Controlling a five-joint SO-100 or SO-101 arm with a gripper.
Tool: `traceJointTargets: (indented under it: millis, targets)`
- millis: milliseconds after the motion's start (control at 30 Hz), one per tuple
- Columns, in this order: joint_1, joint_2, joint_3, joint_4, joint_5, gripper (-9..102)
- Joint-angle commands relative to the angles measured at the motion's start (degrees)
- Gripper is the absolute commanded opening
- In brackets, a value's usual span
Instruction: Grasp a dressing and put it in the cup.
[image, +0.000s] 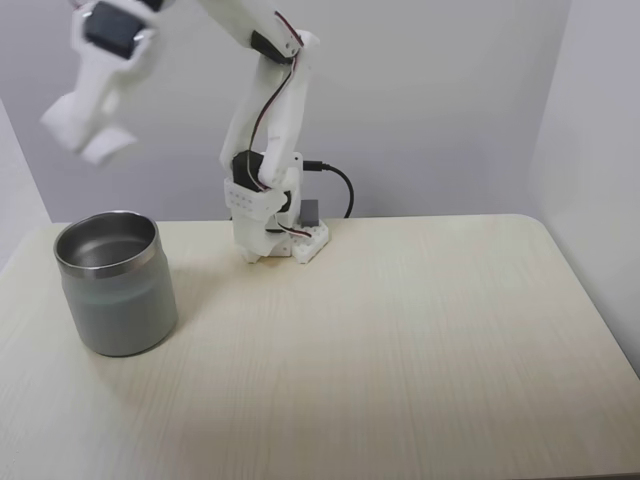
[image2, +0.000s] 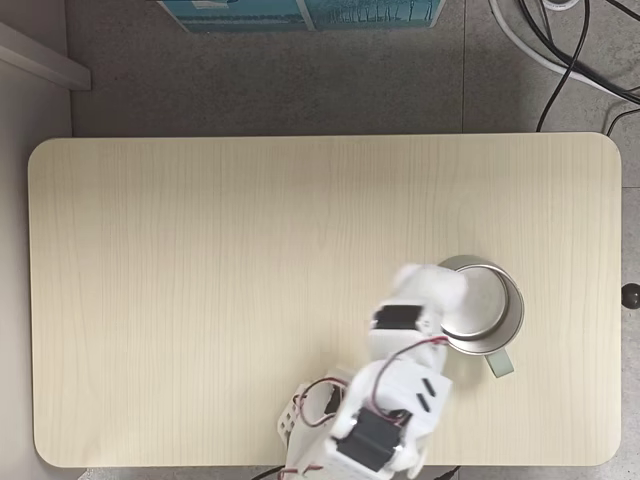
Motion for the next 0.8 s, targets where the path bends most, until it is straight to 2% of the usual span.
traceJointTargets:
  millis: [0,400,533,767]
  targets:
    - [4.04,-1.67,-7.91,-6.06,-0.70,0]
    - [10.20,-9.49,-36.39,-24.17,-6.42,1]
    - [10.99,-9.40,-39.11,-26.72,-6.33,3]
    - [11.78,-8.79,-38.50,-26.37,-4.39,22]
